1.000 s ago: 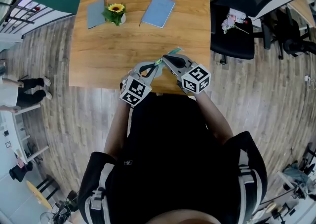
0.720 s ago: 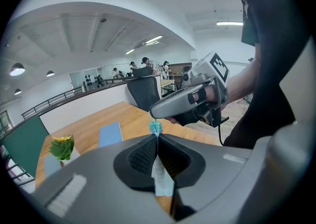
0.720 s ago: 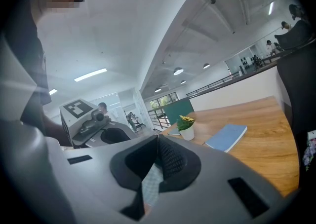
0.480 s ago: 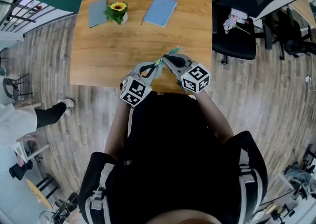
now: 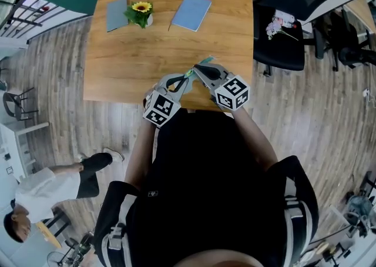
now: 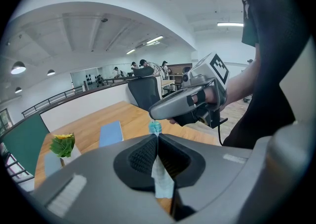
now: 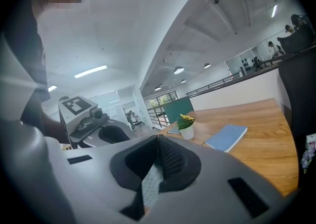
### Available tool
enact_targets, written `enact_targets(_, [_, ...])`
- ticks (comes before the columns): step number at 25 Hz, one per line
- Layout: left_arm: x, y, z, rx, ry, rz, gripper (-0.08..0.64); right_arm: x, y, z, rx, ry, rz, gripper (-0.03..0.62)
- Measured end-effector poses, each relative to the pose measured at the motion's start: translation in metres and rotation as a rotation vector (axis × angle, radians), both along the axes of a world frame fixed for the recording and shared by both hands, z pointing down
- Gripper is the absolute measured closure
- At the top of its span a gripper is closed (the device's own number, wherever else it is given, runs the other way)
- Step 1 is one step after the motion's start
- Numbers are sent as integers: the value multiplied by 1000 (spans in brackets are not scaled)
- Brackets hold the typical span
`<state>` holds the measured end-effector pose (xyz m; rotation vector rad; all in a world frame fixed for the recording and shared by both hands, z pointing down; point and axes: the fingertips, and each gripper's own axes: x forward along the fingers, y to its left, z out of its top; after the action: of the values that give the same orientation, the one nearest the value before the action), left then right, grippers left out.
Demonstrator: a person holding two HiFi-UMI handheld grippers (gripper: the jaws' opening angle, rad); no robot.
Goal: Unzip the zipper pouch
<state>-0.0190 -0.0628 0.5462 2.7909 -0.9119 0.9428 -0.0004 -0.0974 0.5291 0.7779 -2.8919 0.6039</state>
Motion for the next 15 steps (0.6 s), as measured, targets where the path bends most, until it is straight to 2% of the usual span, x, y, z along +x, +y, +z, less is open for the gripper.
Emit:
enact_targets(5, [-2, 0, -3, -8, 28, -4, 552, 1, -3, 1, -4, -1, 12, 586])
enact_targets(15, [-5, -3, -3, -2, 20, -1, 552, -2, -8, 5, -2, 12, 18, 584])
